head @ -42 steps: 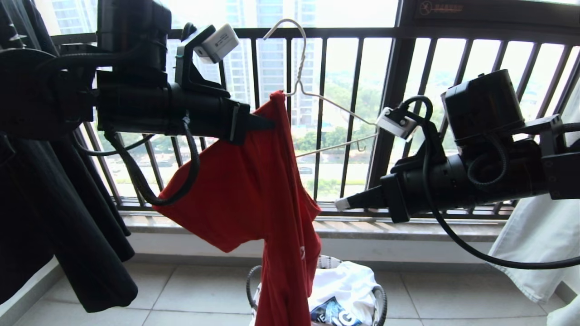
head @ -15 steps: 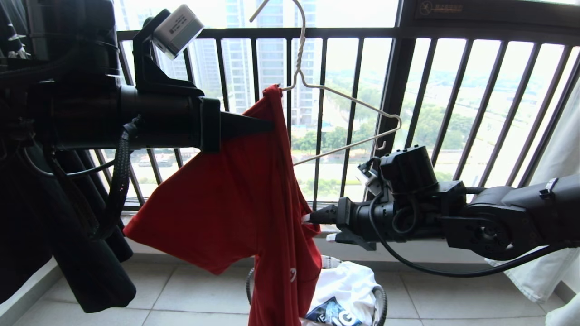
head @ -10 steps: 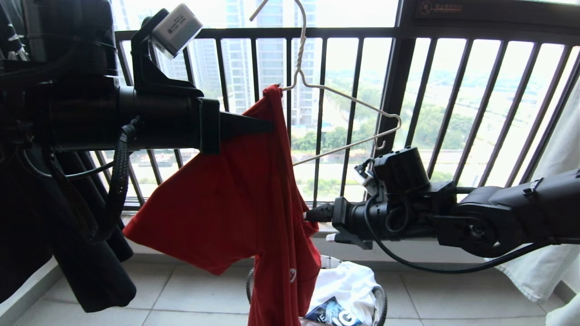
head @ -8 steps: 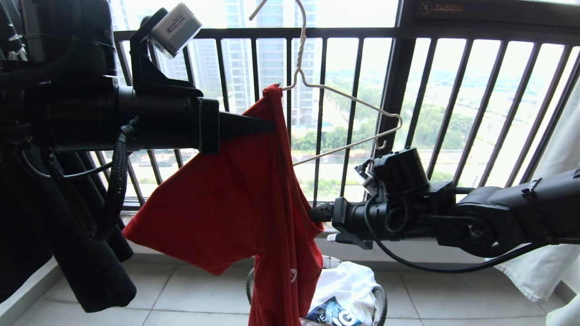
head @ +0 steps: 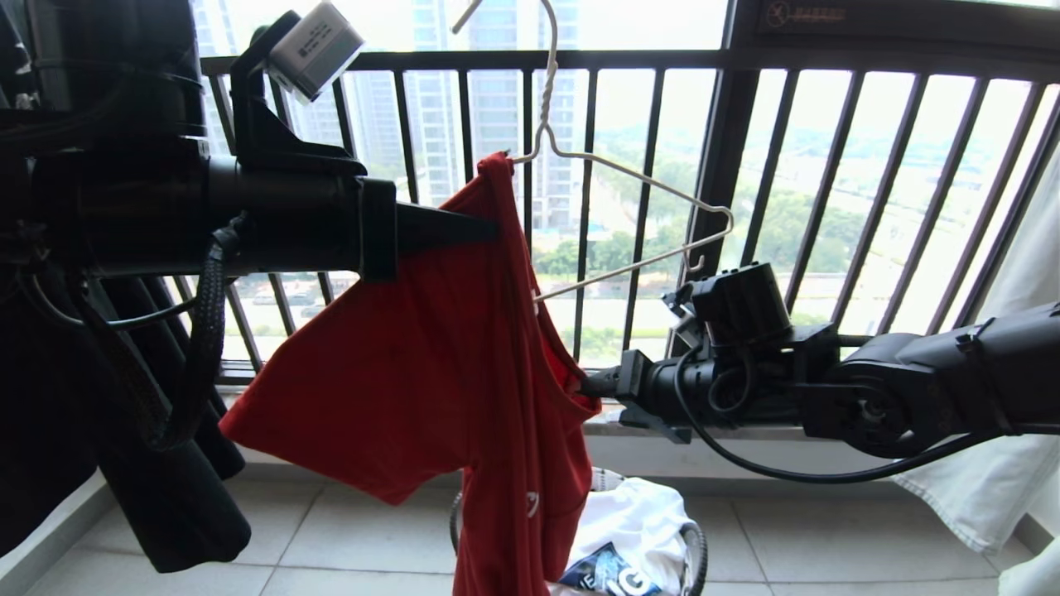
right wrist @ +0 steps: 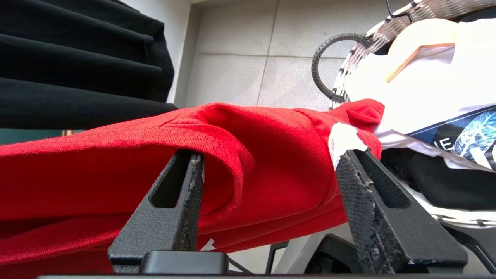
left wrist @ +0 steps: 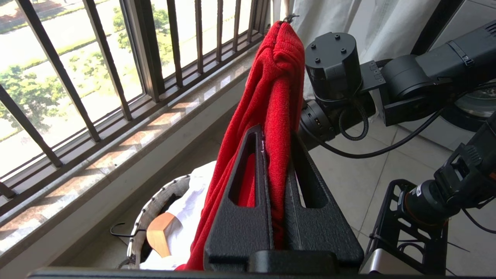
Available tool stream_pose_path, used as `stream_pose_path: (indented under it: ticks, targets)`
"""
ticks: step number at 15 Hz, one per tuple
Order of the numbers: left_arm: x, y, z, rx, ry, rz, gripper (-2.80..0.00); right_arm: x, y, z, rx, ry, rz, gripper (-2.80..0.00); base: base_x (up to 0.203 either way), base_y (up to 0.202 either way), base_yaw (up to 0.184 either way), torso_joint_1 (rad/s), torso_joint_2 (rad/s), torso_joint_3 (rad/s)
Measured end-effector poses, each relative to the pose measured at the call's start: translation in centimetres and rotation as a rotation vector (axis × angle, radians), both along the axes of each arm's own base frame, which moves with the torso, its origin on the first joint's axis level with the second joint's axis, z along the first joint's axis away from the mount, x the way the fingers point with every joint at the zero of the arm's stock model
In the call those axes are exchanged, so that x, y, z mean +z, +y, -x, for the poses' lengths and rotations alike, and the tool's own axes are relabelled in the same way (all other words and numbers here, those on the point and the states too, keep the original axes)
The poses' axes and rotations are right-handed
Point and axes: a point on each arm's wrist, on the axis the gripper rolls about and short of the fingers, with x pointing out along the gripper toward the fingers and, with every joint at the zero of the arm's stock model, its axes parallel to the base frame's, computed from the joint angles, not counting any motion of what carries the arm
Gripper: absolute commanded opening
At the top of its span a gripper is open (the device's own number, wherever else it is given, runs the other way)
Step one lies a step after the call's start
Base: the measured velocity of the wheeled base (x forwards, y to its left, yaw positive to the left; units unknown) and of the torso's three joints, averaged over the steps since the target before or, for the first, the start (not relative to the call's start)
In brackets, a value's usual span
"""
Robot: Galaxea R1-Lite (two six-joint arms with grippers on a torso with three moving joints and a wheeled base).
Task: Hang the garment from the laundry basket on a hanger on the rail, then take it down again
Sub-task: Hang the clothes on the clothes rack
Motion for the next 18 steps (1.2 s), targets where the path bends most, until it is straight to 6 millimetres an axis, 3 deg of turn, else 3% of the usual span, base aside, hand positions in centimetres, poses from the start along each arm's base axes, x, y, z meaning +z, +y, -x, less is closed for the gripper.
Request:
stream_pose_path:
  ticks: [5, 18]
  targets:
    - [0.0, 0.0, 0.0, 0.002, -0.002, 0.000, -2.80, -0.2, -0.4, -0.2, -0.013, 0.003, 0.003, -2.80, 0.000, 0.000, 0.000, 0.000, 0.00, 0.000]
    - [-0.8, -0.8, 0.3, -0.032, 0.017, -0.018, -2.80, 4.5, -10.4, -4.4, -0.224, -0.180, -0.011, -2.80, 0.000, 0.000, 0.000, 0.000, 0.00, 0.000]
